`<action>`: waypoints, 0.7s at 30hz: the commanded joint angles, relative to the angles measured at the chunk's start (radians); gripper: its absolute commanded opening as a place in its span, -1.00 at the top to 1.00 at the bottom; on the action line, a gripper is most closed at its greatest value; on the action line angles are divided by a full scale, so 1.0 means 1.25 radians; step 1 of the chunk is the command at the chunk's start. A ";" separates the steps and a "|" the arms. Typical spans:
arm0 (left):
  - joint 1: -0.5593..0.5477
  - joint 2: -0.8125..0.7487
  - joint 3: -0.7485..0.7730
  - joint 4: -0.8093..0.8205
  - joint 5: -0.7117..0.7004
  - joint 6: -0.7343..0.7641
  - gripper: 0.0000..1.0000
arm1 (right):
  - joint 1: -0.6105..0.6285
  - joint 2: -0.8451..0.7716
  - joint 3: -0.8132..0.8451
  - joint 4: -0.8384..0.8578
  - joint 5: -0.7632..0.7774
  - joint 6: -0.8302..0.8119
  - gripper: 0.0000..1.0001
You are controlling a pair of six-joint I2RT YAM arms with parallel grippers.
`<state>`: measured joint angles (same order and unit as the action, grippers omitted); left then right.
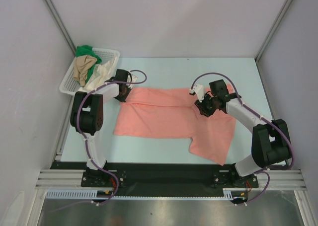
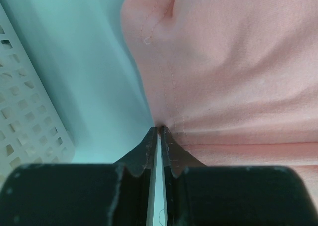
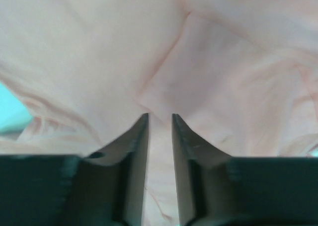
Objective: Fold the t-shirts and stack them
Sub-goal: Fold the tshirt
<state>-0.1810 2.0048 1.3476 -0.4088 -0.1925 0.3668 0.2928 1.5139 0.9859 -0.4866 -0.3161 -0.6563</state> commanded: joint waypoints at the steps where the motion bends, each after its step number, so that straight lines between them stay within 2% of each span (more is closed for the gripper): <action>1: 0.006 0.010 0.023 -0.053 -0.012 -0.012 0.78 | -0.006 0.000 0.064 0.063 0.026 0.078 0.31; 2: 0.006 0.006 0.025 -0.058 -0.012 -0.011 0.78 | -0.021 0.007 0.073 0.071 0.021 0.091 0.20; 4: 0.006 -0.007 0.032 -0.073 -0.004 -0.005 0.76 | -0.069 0.017 0.090 0.096 0.020 0.124 0.19; 10: 0.006 -0.045 0.090 -0.120 0.039 0.012 0.54 | -0.181 0.098 0.152 0.145 0.054 0.159 0.17; 16: 0.006 0.042 0.257 -0.185 0.052 0.004 0.52 | -0.228 0.209 0.222 0.173 0.083 0.172 0.19; 21: 0.007 0.104 0.305 -0.185 0.041 -0.003 0.52 | -0.286 0.281 0.281 0.197 0.102 0.175 0.19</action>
<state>-0.1799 2.0754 1.6871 -0.6048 -0.1467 0.3676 -0.0353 1.8317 1.2686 -0.2985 -0.2142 -0.4557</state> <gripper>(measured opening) 0.242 0.404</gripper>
